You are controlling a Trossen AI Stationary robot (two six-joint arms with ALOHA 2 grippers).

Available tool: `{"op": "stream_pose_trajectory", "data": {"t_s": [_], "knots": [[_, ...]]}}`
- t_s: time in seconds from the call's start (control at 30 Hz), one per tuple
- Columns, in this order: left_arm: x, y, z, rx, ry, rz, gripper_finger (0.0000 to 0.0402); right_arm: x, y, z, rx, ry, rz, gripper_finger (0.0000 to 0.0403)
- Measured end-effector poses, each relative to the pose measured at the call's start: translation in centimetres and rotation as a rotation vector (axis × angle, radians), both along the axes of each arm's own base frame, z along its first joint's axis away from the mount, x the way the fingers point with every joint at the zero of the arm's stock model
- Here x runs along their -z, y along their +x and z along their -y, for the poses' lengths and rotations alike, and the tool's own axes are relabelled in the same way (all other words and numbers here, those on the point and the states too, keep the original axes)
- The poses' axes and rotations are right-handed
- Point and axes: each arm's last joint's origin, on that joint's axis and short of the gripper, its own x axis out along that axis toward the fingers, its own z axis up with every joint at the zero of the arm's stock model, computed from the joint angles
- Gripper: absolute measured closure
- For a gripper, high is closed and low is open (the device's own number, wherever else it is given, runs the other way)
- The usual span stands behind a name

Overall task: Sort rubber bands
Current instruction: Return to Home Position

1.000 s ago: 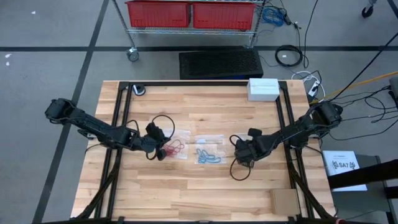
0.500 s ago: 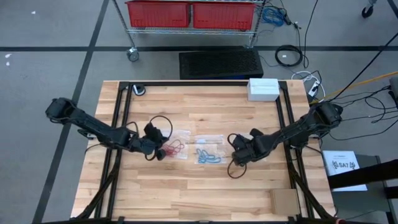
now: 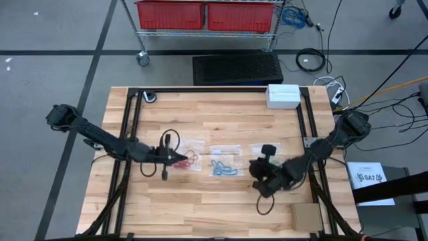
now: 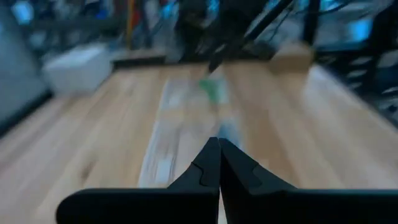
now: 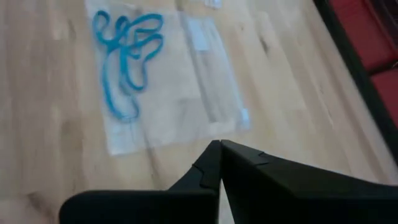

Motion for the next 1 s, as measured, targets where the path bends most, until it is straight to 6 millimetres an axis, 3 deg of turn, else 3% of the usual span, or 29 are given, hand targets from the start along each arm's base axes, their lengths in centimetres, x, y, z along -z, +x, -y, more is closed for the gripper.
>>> {"op": "stream_pose_trajectory", "data": {"t_s": [0.23, 0.33, 0.47, 0.6, 0.73, 0.87, 1.0], "knots": [[-1.9, 0.5, -4.0, 0.132, -0.022, 0.116, 0.0399, -3.9, 0.8, 3.9, -0.171, 0.098, 0.062, 0.0403], [-2.6, 0.2, -5.5, 0.147, -0.032, 0.156, 0.0399, -6.3, -0.9, 5.8, -0.264, 0.111, 0.205, 0.0403], [-3.5, -0.7, -6.8, 0.120, 0.010, 0.199, 0.0399, -7.6, -4.8, 8.2, -0.272, 0.091, 0.338, 0.0403], [-4.2, -2.4, -7.2, 0.088, 0.085, 0.210, 0.0399, -7.6, -8.6, 9.8, -0.269, 0.114, 0.512, 0.0403], [-4.4, -4.4, -7.4, 0.003, 0.121, 0.181, 0.0399, -6.7, -11.1, 10.7, -0.304, 0.101, 0.724, 0.0403], [-5.0, -6.0, -7.4, -0.065, 0.154, 0.250, 0.0399, -5.4, -12.7, 11.6, -0.296, 0.065, 0.855, 0.0403], [-5.0, -6.3, -7.5, -0.079, 0.171, 0.296, 0.0400, -4.5, -13.2, 12.6, -0.302, 0.051, 0.908, 0.0403]]}}
